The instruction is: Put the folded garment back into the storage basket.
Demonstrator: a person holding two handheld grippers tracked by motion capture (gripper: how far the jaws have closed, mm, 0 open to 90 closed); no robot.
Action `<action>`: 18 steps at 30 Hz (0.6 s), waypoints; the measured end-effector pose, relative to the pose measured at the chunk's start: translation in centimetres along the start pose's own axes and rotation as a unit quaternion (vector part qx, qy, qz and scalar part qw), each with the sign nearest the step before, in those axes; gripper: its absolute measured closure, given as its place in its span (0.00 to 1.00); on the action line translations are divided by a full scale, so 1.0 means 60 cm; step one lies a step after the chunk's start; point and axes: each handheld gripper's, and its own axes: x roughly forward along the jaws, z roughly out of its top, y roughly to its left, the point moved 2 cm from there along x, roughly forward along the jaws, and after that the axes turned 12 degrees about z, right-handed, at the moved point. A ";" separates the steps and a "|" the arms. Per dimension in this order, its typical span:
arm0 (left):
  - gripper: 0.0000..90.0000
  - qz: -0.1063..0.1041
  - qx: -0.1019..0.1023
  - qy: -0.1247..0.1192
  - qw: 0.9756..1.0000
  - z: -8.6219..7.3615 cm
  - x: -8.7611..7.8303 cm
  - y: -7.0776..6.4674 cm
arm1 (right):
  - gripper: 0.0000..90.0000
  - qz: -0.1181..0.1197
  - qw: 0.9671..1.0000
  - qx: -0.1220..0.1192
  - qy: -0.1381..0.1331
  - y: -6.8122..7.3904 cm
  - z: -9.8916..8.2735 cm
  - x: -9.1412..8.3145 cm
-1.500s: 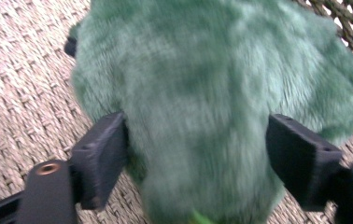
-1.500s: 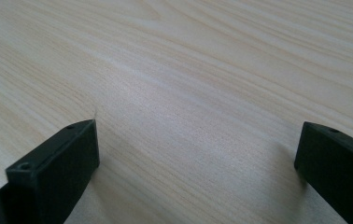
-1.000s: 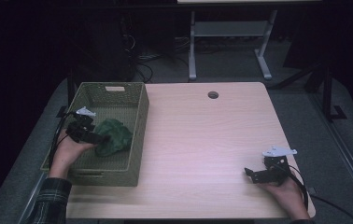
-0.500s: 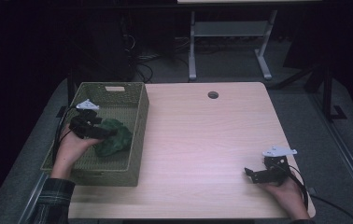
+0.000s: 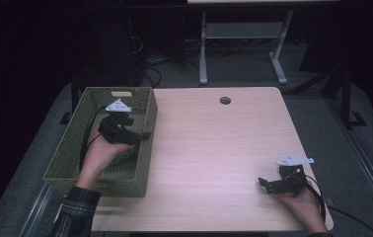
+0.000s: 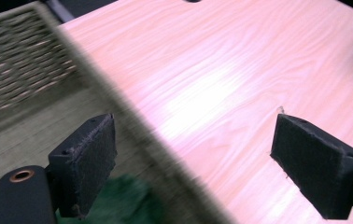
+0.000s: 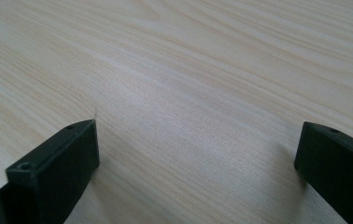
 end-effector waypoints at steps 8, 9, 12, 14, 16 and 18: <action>0.15 -0.025 0.014 -0.017 0.999 0.022 0.020 -0.064 | 0.00 0.000 1.000 -0.001 -0.001 0.000 0.000 0.000; 0.15 -0.028 0.016 -0.017 0.999 0.024 0.023 -0.070 | 0.00 0.000 1.000 -0.001 0.000 0.000 0.000 0.000; 0.15 -0.035 0.019 -0.021 0.999 0.025 0.032 -0.090 | 0.00 0.000 1.000 -0.001 -0.001 0.000 0.000 0.000; 0.15 -0.039 0.019 -0.022 0.999 0.024 0.039 -0.102 | 0.00 0.000 1.000 -0.001 0.000 0.000 0.000 0.000; 0.15 -0.044 0.022 -0.021 0.999 0.022 0.046 -0.113 | 0.00 0.000 1.000 -0.001 -0.001 0.000 0.000 0.000; 0.15 -0.049 0.024 -0.020 0.998 0.020 0.053 -0.124 | 0.00 0.000 1.000 -0.001 -0.001 0.000 0.000 0.000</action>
